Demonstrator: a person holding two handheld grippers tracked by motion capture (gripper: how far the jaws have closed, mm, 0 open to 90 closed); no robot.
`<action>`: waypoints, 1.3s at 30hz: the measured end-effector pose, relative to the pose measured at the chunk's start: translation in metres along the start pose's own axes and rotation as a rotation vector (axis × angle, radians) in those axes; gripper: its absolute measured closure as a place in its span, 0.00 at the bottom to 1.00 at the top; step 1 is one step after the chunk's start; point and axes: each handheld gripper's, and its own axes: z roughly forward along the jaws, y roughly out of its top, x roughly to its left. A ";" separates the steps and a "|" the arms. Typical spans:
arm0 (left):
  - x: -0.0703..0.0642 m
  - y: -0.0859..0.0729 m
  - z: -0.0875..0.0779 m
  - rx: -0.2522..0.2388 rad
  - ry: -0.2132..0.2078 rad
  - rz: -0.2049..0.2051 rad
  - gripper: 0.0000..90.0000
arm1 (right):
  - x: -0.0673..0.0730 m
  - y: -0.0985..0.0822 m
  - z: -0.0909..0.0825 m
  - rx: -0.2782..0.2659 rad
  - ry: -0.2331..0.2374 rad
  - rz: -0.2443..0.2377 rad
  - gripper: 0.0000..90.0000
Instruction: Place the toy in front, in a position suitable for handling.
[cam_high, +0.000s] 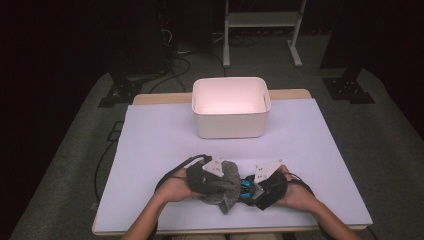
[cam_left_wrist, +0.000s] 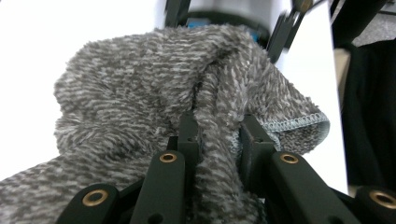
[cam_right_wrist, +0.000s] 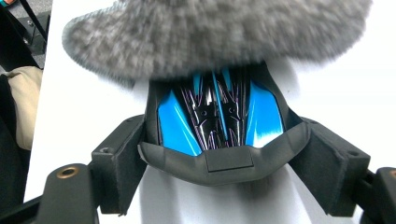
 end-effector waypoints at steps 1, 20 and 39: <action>0.001 -0.006 -0.002 0.001 0.006 -0.013 0.82 | 0.000 0.000 0.000 0.000 0.000 0.000 0.24; -0.013 -0.023 -0.010 0.002 0.002 -0.018 0.82 | -0.001 0.000 0.000 0.001 0.006 0.012 0.24; -0.020 0.061 0.039 0.020 -0.089 0.138 0.82 | -0.002 -0.004 -0.002 -0.007 0.016 0.031 0.24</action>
